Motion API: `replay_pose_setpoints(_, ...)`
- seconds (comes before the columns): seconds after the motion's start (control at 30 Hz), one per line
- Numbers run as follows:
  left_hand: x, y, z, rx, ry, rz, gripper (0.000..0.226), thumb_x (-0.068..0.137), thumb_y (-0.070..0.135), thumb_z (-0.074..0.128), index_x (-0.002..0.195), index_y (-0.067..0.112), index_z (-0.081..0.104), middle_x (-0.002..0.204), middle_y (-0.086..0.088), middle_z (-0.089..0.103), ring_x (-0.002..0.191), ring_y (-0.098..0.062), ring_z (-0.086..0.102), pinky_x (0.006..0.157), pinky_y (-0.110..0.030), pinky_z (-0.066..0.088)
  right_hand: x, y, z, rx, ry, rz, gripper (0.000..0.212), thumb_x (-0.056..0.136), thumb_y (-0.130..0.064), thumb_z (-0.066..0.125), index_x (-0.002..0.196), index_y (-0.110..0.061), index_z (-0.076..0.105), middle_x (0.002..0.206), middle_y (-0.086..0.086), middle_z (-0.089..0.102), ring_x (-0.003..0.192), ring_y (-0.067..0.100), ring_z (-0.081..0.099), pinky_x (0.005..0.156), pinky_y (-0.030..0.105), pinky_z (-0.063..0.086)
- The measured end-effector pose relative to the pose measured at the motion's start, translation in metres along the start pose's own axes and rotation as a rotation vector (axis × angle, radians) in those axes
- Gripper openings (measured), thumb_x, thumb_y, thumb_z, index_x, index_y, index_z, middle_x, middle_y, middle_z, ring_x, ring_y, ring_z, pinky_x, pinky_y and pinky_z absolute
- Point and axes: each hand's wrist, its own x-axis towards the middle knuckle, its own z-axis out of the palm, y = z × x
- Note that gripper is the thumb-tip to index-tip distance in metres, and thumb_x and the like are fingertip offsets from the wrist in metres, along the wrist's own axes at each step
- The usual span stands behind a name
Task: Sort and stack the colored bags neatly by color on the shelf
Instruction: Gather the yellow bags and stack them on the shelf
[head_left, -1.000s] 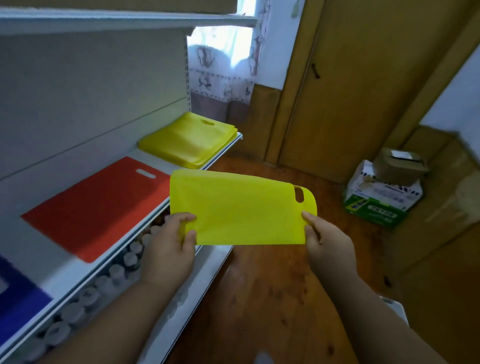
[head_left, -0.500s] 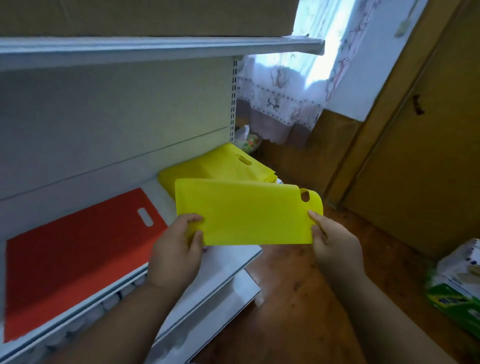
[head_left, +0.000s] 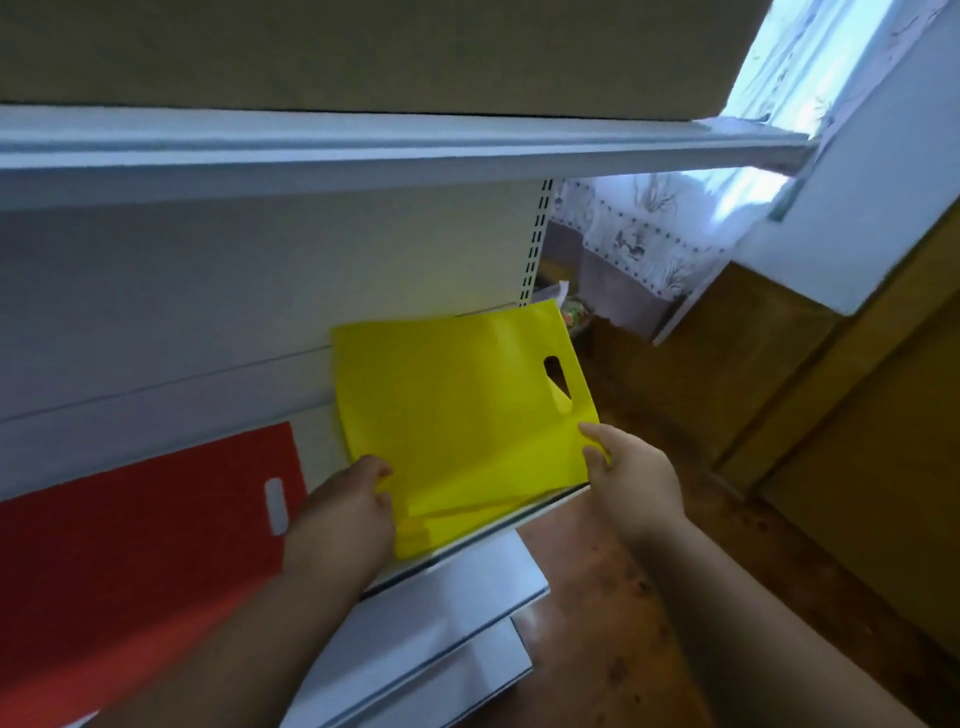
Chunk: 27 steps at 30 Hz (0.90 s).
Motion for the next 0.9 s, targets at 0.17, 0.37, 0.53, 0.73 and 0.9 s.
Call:
replay_pose_setpoints(0.17, 0.024, 0.009, 0.02, 0.165, 0.057, -0.068, 0.027, 0.096, 0.035, 0.05, 0.121, 0.03, 0.058, 0.121, -0.003, 0.054, 0.099, -0.027, 0.061, 0.078, -0.032, 0.046, 0.055, 0.011, 0.01, -0.108, -0.113, -0.054, 0.035, 0.098, -0.03, 0.052, 0.132, -0.026, 0.057, 0.121, 0.003, 0.066, 0.105, 0.025, 0.061, 0.074, 0.031, 0.047)
replay_pose_setpoints(0.37, 0.013, 0.026, 0.046, 0.354, 0.071, -0.118, 0.022, 0.078, 0.038, 0.072, 0.097, 0.028, 0.074, 0.102, -0.007, 0.06, 0.078, -0.029, 0.064, 0.073, -0.032, 0.047, 0.093, 0.026, 0.017, -0.327, -0.299, -0.112, 0.026, 0.097, -0.035, 0.05, 0.117, -0.025, 0.062, 0.108, 0.0, 0.061, 0.089, 0.022, 0.059, 0.069, 0.035, 0.054)
replay_pose_setpoints(0.53, 0.004, 0.042, 0.059, 0.406, 0.125, -0.143, 0.024, 0.049, 0.033, 0.091, 0.066, 0.027, 0.075, 0.071, -0.007, 0.054, 0.054, -0.029, 0.056, 0.054, -0.03, 0.044, 0.115, 0.04, 0.017, -0.432, -0.348, -0.205, 0.021, 0.096, -0.034, 0.051, 0.111, -0.025, 0.063, 0.107, -0.001, 0.058, 0.089, 0.022, 0.059, 0.072, 0.038, 0.056)
replay_pose_setpoints(0.73, -0.007, 0.052, 0.063, 0.401, 0.236, -0.156, 0.024, 0.059, 0.038, 0.089, 0.077, 0.029, 0.076, 0.078, -0.008, 0.052, 0.065, -0.03, 0.054, 0.058, -0.033, 0.042, 0.122, 0.03, 0.014, -0.442, -0.387, -0.323, 0.026, 0.096, -0.039, 0.05, 0.115, -0.025, 0.062, 0.111, 0.0, 0.059, 0.093, 0.023, 0.06, 0.073, 0.039, 0.057)
replay_pose_setpoints(0.9, -0.031, 0.046, 0.05, 0.335, 0.356, -0.137, 0.027, 0.074, 0.04, 0.075, 0.096, 0.025, 0.073, 0.086, -0.005, 0.052, 0.074, -0.029, 0.055, 0.063, -0.037, 0.044, 0.086, -0.01, 0.019, -0.259, -0.387, -0.484, 0.038, 0.097, -0.042, 0.049, 0.13, -0.026, 0.057, 0.126, 0.0, 0.054, 0.101, 0.023, 0.061, 0.079, 0.035, 0.053)
